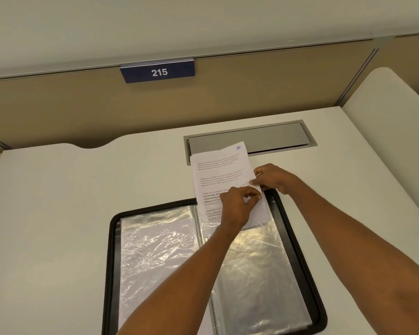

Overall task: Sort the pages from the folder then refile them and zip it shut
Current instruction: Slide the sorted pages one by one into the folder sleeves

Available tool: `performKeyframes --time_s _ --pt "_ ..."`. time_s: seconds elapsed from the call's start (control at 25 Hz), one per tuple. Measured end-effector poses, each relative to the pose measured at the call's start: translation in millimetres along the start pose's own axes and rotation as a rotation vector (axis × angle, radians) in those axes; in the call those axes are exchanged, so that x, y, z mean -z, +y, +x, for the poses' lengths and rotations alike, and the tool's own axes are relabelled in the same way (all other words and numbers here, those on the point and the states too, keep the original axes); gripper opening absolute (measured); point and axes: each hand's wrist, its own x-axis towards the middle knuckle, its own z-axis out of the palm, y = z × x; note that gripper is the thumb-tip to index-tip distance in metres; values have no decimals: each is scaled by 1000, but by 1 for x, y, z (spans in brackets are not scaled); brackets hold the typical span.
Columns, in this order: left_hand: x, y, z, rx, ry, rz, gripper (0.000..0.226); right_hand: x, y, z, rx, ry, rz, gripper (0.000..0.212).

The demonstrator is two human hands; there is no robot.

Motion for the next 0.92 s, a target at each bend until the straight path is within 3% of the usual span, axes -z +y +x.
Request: performKeyframes --time_s 0.16,0.32,0.4,0.48,0.56,0.64,0.8,0.92 --pt "2 1 -4 9 27 -35 11 7 -2 -3 -93 -265 -83 38" --pt "22 3 -9 -63 148 89 17 10 0 -3 -30 -245 -116 41" --pt "46 -6 1 32 310 202 29 15 1 -6 4 -256 -50 39" --pt "76 -17 17 255 365 221 47 19 1 -9 10 -295 -40 38" --pt "100 -23 28 415 311 21 58 20 1 -11 19 -313 -54 38" --pt "116 -22 32 439 233 -129 51 20 0 -11 37 -312 -57 38" --pt "140 -35 31 374 145 -146 24 15 1 -12 71 -293 -59 40" --pt "150 -45 21 396 46 -166 31 12 8 -12 101 -131 -104 30"
